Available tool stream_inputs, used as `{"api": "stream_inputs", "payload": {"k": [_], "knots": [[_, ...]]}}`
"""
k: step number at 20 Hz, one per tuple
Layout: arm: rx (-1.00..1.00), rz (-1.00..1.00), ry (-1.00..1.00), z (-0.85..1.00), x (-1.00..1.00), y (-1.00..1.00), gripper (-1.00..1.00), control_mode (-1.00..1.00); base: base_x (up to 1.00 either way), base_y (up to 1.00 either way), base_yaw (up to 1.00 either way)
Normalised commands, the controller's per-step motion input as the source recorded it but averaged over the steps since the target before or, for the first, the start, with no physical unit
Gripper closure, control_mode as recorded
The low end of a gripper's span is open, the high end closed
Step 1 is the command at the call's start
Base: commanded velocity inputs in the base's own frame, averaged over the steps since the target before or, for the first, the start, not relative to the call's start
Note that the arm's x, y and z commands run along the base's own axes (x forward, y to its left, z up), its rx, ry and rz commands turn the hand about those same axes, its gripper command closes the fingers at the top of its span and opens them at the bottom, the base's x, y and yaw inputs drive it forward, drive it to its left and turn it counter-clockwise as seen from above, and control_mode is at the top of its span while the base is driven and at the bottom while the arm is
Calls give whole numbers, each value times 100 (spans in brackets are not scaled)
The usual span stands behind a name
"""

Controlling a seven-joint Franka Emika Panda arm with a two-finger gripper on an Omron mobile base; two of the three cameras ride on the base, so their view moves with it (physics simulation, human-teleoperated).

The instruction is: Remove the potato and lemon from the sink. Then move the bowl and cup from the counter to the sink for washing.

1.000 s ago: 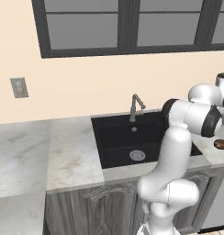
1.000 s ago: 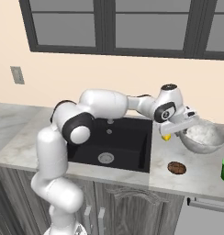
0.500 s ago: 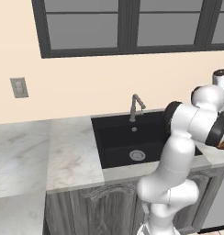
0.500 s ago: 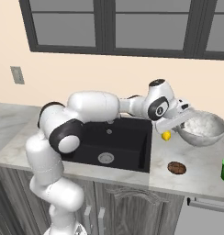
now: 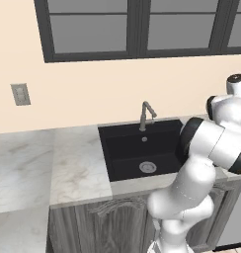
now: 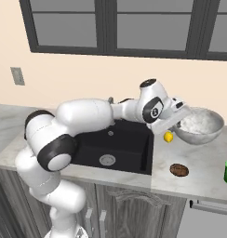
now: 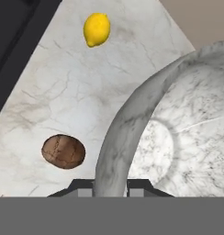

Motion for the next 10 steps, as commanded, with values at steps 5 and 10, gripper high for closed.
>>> {"api": "stream_inputs", "payload": {"k": [5, 10], "knots": [[0, 10, 1, 29, -11, 19, 100, -100, 0, 0, 0], [0, 14, 8, 22, -17, 24, 100, -100, 0, 0, 0]]}}
